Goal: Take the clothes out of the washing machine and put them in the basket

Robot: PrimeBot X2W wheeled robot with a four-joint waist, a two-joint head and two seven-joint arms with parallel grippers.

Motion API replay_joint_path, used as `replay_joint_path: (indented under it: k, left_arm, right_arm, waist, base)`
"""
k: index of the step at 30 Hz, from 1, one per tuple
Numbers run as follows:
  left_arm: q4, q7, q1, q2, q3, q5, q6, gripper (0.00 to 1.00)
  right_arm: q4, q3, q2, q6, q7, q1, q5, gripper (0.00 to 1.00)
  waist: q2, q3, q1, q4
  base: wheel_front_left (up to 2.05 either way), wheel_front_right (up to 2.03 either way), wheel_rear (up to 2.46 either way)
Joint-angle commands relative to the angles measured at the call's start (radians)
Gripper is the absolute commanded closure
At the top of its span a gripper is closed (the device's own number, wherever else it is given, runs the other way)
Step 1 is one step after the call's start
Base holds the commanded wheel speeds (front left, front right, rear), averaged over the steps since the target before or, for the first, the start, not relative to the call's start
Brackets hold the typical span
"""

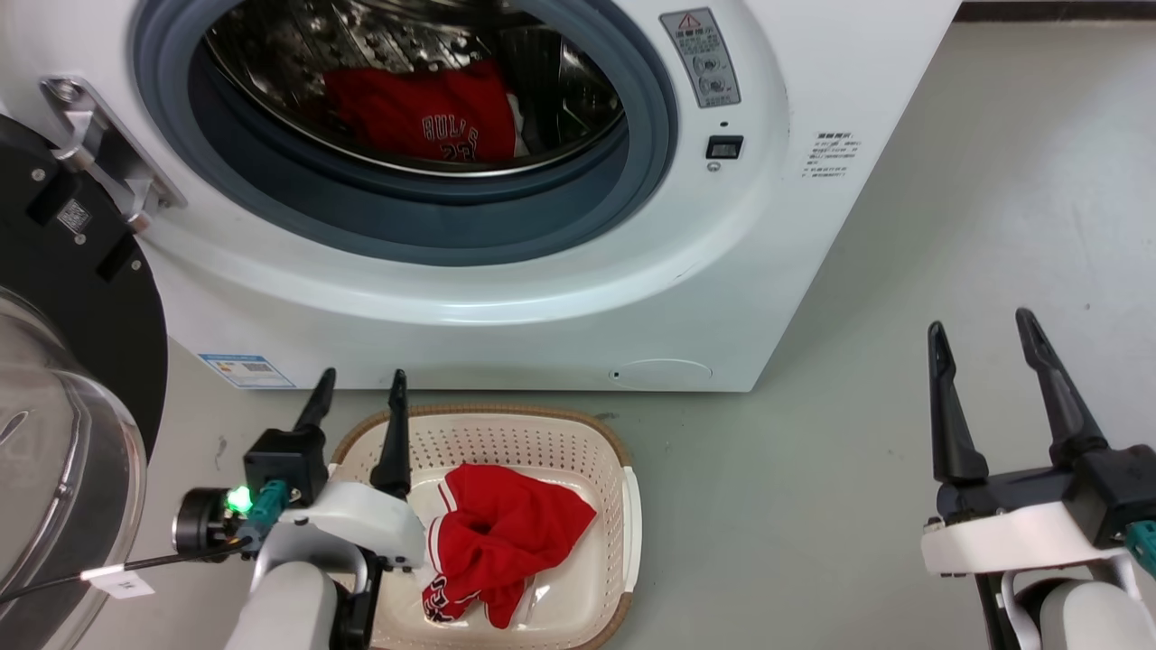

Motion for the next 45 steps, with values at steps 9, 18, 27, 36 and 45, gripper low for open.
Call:
replay_joint_path:
  k: [9,18,27,36,45]
  left_arm:
    - [0.050,-0.002,-0.133,-0.015,0.052,0.044,-0.037,0.00]
    - [0.297,0.034,-0.496,0.038,0.030,0.068,-0.081,0.00]
    - [0.498,0.139,-0.826,0.102,0.006,0.089,-0.108,0.00]
    - [0.671,0.285,-1.139,0.186,-0.027,0.114,-0.132,0.00]
    - [0.772,0.460,-1.365,0.263,-0.064,0.139,-0.138,0.00]
  right_arm:
    - [-0.009,0.020,0.001,-0.001,-0.002,-0.017,0.007,0.00]
    - [-0.030,0.030,0.001,-0.001,-0.002,-0.086,0.021,0.00]
    - [-0.056,0.045,0.001,-0.001,-0.002,-0.159,0.052,0.00]
    - [-0.091,0.057,0.001,-0.001,-0.002,-0.232,0.095,0.00]
    - [-0.123,0.055,0.001,-0.001,-0.002,-0.250,0.133,0.00]
  waist:
    - [0.0000,0.016,0.0003,-0.021]
    - [0.0000,0.154,0.0003,-0.085]
    - [0.0000,0.312,0.0003,-0.155]
    - [0.0000,0.464,0.0003,-0.225]
    - [0.0000,0.571,0.0003,-0.276]
  base:
    - [0.00,0.00,0.00]
    - [0.00,0.00,0.00]
    - [0.00,0.00,0.00]
    - [0.00,0.00,0.00]
    - [0.00,0.00,0.00]
